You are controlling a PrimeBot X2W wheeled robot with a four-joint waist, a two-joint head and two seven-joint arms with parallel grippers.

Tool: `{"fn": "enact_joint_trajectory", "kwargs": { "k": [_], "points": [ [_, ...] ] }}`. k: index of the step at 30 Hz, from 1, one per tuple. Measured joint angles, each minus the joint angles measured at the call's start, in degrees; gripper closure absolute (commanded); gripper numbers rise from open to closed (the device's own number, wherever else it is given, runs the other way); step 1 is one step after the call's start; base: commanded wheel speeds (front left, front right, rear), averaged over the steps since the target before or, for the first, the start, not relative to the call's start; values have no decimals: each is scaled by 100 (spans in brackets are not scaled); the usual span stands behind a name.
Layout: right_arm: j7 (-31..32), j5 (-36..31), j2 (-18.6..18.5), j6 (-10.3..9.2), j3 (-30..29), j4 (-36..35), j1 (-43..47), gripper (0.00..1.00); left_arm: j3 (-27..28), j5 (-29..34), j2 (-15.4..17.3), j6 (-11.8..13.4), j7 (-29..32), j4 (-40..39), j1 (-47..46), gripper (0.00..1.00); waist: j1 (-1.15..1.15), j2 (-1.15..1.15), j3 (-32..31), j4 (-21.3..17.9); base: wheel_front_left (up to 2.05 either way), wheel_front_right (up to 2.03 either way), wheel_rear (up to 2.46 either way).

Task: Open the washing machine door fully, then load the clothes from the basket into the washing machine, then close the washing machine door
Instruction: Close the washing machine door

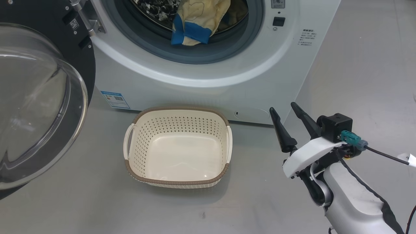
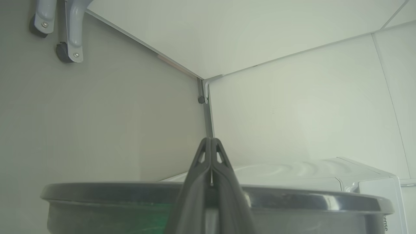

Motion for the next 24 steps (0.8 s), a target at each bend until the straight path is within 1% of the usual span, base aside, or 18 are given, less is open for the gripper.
{"fn": "enact_joint_trajectory", "kwargs": {
  "k": [5,7,13,16,21,22,24],
  "points": [
    [-2,1,-2,0,-11,57,1,0,-226,11,48,-27,430,-19,1,100,0,0,-57,33,0,0,0],
    [-2,1,1,0,-13,63,1,0,-297,11,41,-66,623,-27,5,100,0,0,-87,52,0,0,0],
    [-4,9,3,2,-13,89,3,0,-467,1,-29,-71,1202,-92,32,100,0,0,-187,87,0,0,0],
    [-13,12,2,2,-22,107,13,0,-556,-13,-31,-73,1496,-176,68,100,0,0,-238,99,0,0,0],
    [-29,66,2,3,-42,130,32,0,-739,-112,-54,-94,2173,-381,198,100,0,0,-325,125,0,0,0],
    [-29,66,2,3,-42,130,32,0,-739,-112,-54,-94,2173,-381,198,100,0,0,-325,125,0,0,0],
    [-30,67,7,4,-44,135,42,0,-780,-130,-82,-94,2373,-468,233,100,0,0,-356,137,0,0,0]
  ]
}}
